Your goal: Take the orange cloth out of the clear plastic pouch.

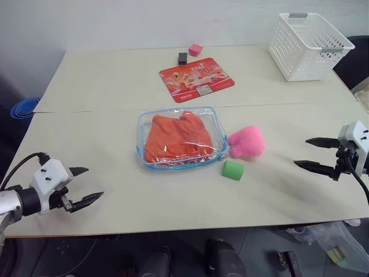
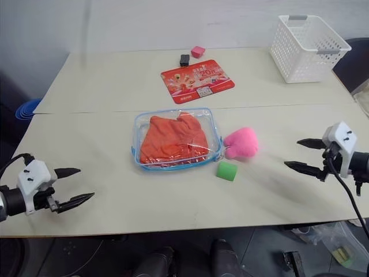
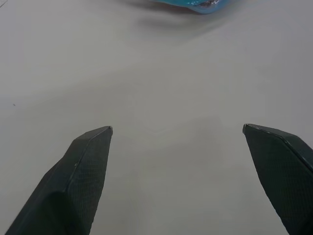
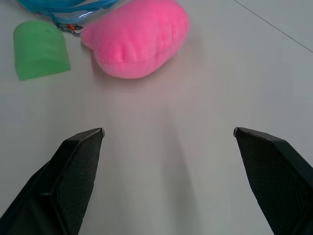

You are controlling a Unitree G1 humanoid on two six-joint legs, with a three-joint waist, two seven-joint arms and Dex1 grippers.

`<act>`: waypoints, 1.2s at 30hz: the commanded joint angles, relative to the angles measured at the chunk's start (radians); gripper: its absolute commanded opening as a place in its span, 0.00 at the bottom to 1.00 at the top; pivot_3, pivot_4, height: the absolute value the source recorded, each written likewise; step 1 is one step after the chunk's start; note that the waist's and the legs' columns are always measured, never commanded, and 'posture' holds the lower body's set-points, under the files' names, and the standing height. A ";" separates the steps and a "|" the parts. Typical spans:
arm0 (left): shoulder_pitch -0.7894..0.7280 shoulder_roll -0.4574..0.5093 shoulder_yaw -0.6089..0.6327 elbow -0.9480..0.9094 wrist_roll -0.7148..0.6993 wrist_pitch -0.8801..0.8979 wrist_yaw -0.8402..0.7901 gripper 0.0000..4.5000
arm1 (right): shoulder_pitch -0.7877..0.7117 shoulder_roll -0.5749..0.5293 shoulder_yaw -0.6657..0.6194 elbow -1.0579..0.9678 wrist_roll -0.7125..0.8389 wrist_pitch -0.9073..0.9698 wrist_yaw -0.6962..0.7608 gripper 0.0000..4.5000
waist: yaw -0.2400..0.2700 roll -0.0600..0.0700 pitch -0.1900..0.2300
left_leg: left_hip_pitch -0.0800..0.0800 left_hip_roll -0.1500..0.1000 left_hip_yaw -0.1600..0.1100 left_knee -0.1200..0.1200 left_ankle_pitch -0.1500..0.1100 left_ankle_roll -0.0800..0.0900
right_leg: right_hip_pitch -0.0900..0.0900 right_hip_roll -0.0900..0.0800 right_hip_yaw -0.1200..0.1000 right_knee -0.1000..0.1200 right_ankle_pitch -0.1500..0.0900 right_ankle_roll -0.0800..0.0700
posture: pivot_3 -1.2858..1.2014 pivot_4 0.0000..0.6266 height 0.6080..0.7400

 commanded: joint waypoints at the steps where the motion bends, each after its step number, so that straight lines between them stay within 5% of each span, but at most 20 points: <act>1: -0.014 0.003 0.016 -0.022 -0.007 -0.004 0.005 1.00 | -0.015 0.007 -0.019 0.022 -0.003 -0.040 -0.002 0.99 | -0.007 0.001 0.001 | -0.001 -0.001 -0.005 0.000 0.000 0.000 | 0.003 -0.002 -0.006 0.000 0.000 0.000 | 0.52 0.24 1.00; 4: -0.033 -0.001 0.016 -0.036 -0.036 0.022 0.003 1.00 | -0.019 0.011 -0.021 0.047 -0.006 -0.034 -0.018 0.99 | -0.016 0.007 0.004 | -0.001 -0.012 -0.031 0.001 0.006 0.000 | 0.014 -0.012 -0.029 0.000 -0.001 -0.001 | 0.52 0.24 1.00; 13: -0.081 0.001 0.000 -0.051 -0.063 0.060 0.002 1.00 | 0.007 0.022 -0.030 -0.028 0.027 -0.002 -0.007 0.99 | 0.005 0.011 0.006 | -0.001 -0.011 -0.027 0.001 0.006 -0.001 | 0.014 -0.010 -0.026 -0.009 -0.001 -0.002 | 0.52 0.24 1.00; 22: -0.328 0.054 -0.140 -0.289 -0.410 0.357 -0.057 1.00 | 0.202 0.050 -0.046 -0.386 0.188 0.119 0.090 0.99 | 0.017 0.011 0.006 | -0.001 -0.010 -0.027 0.001 0.006 -0.001 | 0.014 -0.010 -0.025 -0.007 -0.001 -0.001 | 0.52 0.24 1.00; 36: -0.638 0.006 -0.464 -0.268 -0.381 0.377 -0.088 1.00 | 0.198 0.337 0.226 -0.646 -0.024 0.156 -0.307 0.99 | 0.018 0.010 0.006 | -0.001 -0.010 -0.025 0.001 0.007 -0.004 | 0.009 -0.006 -0.020 -0.001 -0.001 -0.001 | 0.52 0.24 1.00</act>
